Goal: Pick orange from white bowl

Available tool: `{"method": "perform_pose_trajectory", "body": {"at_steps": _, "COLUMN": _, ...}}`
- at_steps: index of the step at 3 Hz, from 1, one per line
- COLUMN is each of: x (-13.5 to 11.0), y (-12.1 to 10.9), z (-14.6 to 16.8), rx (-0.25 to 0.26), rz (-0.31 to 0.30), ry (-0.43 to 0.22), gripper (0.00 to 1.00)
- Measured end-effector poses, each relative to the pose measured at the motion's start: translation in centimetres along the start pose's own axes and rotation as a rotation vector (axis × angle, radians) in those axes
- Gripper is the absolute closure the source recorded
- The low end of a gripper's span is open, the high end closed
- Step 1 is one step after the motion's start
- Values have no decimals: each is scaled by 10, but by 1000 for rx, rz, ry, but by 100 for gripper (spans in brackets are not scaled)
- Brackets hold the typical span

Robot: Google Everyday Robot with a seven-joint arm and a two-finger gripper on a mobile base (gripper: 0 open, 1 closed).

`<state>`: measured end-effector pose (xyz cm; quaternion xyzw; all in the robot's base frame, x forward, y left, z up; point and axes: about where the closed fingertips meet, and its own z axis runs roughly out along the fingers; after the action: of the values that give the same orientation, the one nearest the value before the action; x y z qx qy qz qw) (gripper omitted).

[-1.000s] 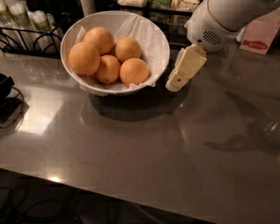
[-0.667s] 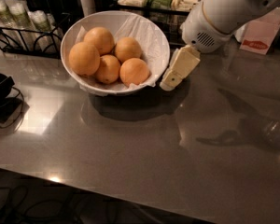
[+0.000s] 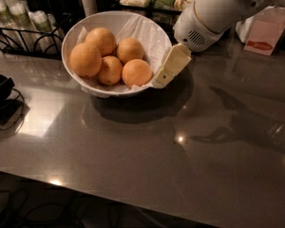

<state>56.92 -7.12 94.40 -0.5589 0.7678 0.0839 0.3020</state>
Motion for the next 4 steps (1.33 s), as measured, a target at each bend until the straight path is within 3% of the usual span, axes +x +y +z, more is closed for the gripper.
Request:
{"method": "perform_pose_trajectory", "body": {"at_steps": 1, "x": -12, "y": 5, "z": 18, "rx": -5, "rz": 37, "ry": -44, "gripper": 0}}
{"method": "perform_pose_trajectory", "body": {"at_steps": 3, "x": -19, "y": 5, "z": 42, "rx": 1, "rz": 181, "ry": -61, "gripper": 0}}
{"method": "perform_pose_trajectory", "body": {"at_steps": 4, "x": -19, "y": 5, "z": 42, "rx": 1, "rz": 182, "ry": -62, "gripper": 0}}
